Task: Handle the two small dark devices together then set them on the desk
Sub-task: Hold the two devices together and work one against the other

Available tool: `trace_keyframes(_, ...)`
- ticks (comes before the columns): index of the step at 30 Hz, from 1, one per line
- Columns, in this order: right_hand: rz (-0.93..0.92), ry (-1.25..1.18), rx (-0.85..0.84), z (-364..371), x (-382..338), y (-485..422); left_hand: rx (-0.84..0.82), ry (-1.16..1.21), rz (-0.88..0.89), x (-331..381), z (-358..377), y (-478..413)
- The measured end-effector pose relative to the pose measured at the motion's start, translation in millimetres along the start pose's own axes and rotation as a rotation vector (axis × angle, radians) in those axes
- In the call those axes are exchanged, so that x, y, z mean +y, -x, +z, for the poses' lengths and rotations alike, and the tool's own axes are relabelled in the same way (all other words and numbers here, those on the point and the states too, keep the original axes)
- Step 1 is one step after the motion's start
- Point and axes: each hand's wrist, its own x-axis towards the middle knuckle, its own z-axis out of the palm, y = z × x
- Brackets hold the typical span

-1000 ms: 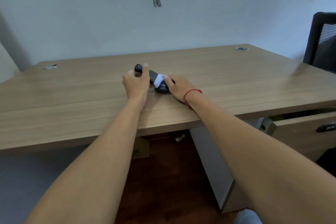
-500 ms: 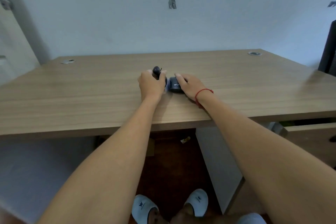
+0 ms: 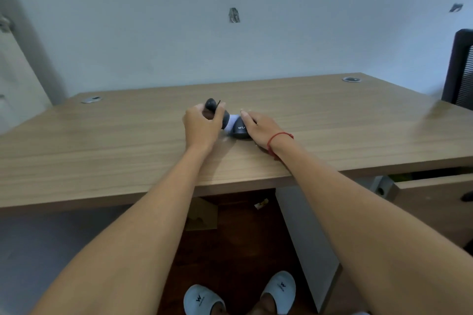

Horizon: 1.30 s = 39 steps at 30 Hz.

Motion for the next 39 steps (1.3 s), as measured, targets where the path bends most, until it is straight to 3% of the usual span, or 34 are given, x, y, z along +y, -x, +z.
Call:
trace_keyframes(4, 0.087, -0.093, -0.075, -6.3, 2.0, 7.2, -0.122, -0.24, 0.096, 5.6, -4.3, -5.7)
trace_keyframes(9, 0.105, -0.072, -0.1, -10.8, 8.0, 12.2, -0.136, -0.005, 0.111, 21.0, -5.8, -13.5)
trace_keyframes(12, 0.093, -0.067, -0.096, -9.6, 7.4, 11.9, -0.27, -0.082, 0.123, 17.6, -7.2, -17.1)
trace_keyframes(15, 0.1, -0.069, -0.092, -9.5, 8.1, 9.9, -0.275, -0.186, 0.129, 12.6, -11.5, -22.2)
trace_keyframes(18, 0.144, -0.109, -0.142, -17.4, 7.7, 4.5, -0.245, -0.05, 0.075, 14.0, -13.9, -24.7)
trace_keyframes(21, 0.176, -0.094, -0.202, -24.6, 7.5, -0.5, -0.405, 0.166, -0.006, 23.2, -15.5, -25.1)
trace_keyframes(24, 0.192, -0.099, -0.205, -25.3, 8.2, -1.9, -0.561, -0.015, 0.1, 30.6, -11.5, -33.4)
trace_keyframes(27, 0.191, -0.114, -0.192, -22.1, 6.1, -3.1, -0.582, -0.261, 0.185, 32.7, -7.3, -48.5)
trace_keyframes(30, 0.169, -0.11, -0.188, -14.8, 3.2, 0.8, -0.659, -0.187, 0.127, 34.8, -11.1, -54.7)
trace_keyframes(33, 0.172, -0.122, -0.164, -17.7, 10.6, -0.7, -0.842, -0.087, 0.078, 46.9, -0.5, -59.0)
trace_keyframes(35, 0.16, -0.107, -0.163, -17.4, 8.5, 0.4, -0.84, -0.175, 0.128, 49.5, 4.5, -62.1)
trace_keyframes(39, 0.128, -0.044, -0.075, -12.6, 4.1, 5.7, -0.667, -0.258, 0.178, 34.1, 15.3, -51.0)
